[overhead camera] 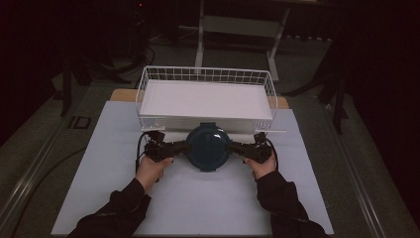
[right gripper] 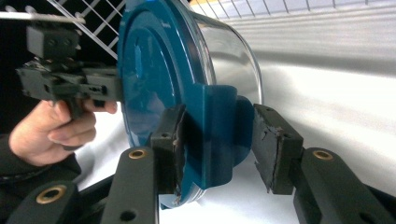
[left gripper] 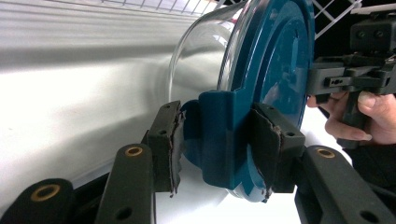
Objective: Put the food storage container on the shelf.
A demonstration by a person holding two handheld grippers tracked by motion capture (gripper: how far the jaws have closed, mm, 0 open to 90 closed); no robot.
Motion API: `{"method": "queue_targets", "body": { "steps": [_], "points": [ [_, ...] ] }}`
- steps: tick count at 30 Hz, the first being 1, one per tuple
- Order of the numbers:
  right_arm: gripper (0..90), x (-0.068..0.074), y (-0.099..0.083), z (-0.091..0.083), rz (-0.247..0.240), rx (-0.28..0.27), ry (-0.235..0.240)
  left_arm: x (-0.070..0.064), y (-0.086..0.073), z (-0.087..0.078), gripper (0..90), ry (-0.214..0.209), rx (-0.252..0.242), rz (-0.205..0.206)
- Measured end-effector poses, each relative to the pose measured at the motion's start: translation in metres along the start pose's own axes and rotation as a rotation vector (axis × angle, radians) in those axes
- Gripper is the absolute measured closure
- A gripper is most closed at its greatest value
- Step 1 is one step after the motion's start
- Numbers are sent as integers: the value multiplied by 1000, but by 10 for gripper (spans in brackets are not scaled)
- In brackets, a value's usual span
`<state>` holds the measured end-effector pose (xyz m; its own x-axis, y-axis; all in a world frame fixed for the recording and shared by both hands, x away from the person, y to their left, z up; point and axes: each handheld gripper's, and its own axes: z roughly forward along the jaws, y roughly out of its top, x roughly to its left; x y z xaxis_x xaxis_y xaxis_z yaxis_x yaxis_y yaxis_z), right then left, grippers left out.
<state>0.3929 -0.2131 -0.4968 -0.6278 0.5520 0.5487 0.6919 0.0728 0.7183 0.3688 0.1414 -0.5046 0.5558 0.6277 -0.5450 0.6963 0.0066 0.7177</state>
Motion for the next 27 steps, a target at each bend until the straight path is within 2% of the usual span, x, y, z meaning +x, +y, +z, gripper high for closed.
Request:
{"method": "queue_targets", "body": {
  "steps": [2, 8, 10, 13, 14, 15, 16, 17, 18, 20, 21, 24, 25, 27],
  "points": [
    [562, -2, -1, 2, 4, 5, -10, 2, 1, 2, 551, 9, 10, 4],
    [562, -7, -2, 5, 21, -2, -4, 5, 3, 4, 550, 2, 6, 3],
    [561, -7, -1, 5, 35, -5, 0, 7, 4, 5, 549, -1, 4, -7],
    [559, -7, 0, 6, 51, 2, -1, 13, 0, 6, 549, -22, -31, -39],
    [558, -8, 0, 7, 48, -2, -2, 13, 0, 6, 549, -22, -31, -39],
    [556, -11, 0, 9, 5, -34, -20, 17, -1, 7, 549, -33, -44, -55],
    [556, -11, 0, 9, 5, -34, -20, 17, -1, 7, 547, -33, -44, -55],
    [554, -11, 0, 9, 52, -21, -2, 18, -2, 8, 547, -40, -53, -61],
    [551, -11, 0, 9, 51, -24, -2, 19, -2, 9, 545, -43, -61, -62],
    [540, -11, -1, 9, 47, -28, -17, 18, -3, 10, 537, -39, -68, -57],
    [530, -11, -1, 10, 34, -32, -50, 19, -2, 12, 533, -42, -71, -76],
    [516, -12, -2, 10, 34, -39, -54, 22, -3, 13, 507, -45, -84, -77],
    [507, -12, -3, 11, 32, -43, -57, 22, -4, 14, 498, -35, -102, -54],
    [507, -11, -3, 11, 35, -55, -66, 22, -4, 15, 470, -22, -111, -48]
  ]
}}
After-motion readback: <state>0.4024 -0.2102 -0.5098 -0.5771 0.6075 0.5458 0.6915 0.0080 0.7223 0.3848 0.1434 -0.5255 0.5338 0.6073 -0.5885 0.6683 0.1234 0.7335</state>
